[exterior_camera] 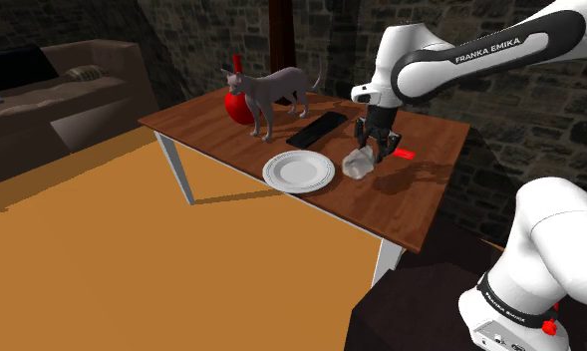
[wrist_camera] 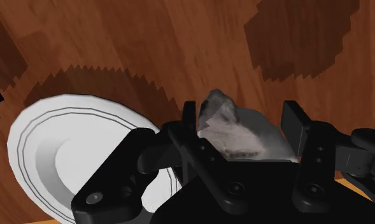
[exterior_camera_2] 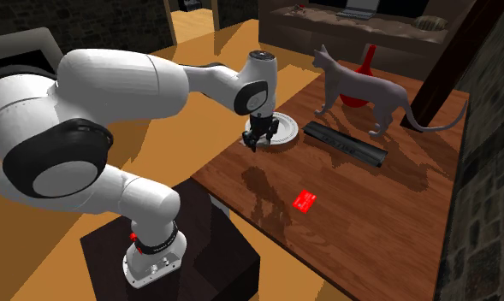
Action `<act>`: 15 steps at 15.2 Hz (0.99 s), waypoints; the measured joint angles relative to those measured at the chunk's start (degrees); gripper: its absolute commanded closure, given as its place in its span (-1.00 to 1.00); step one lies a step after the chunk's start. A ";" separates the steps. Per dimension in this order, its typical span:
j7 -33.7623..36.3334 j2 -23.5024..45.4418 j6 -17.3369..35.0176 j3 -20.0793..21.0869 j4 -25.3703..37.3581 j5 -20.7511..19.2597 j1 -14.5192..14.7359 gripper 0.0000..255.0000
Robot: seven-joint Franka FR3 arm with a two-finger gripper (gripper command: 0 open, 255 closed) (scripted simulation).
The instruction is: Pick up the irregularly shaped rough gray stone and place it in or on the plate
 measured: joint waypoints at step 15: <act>-8.19 37.29 -1.29 -3.02 33.39 22.80 7.21 1.00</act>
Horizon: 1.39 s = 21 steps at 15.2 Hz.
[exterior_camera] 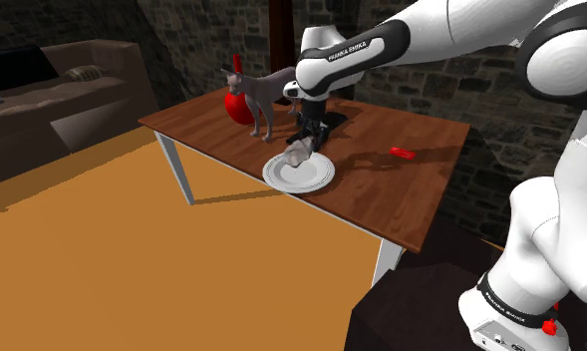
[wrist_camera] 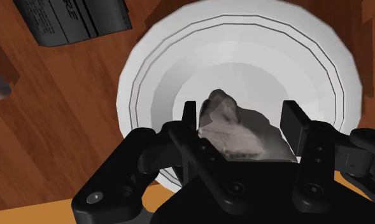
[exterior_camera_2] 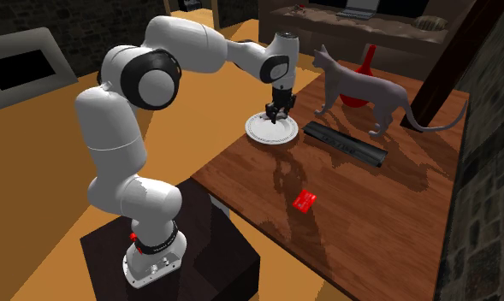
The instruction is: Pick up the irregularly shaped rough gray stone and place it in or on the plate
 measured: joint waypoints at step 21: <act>-2.94 6.36 7.99 1.56 -2.94 4.99 -1.23 -1.00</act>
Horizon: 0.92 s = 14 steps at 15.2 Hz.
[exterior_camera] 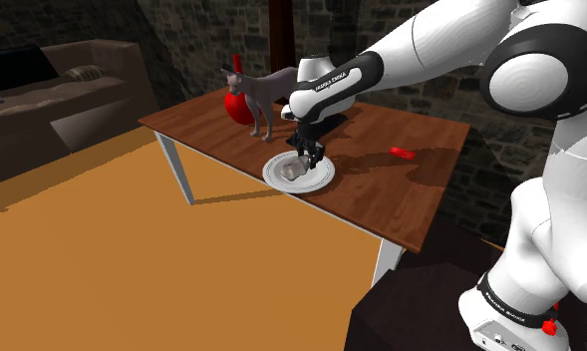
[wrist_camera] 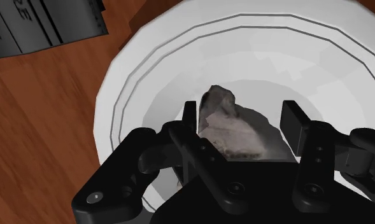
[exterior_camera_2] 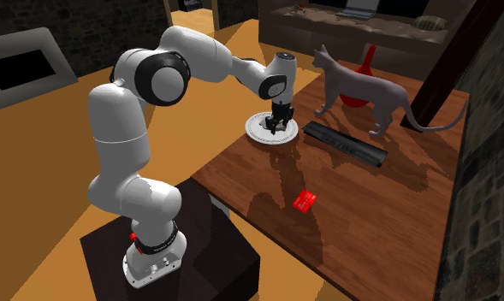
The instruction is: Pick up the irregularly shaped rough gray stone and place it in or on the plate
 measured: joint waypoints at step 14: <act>1.99 -3.82 -5.82 -1.09 2.81 -3.09 0.83 -1.00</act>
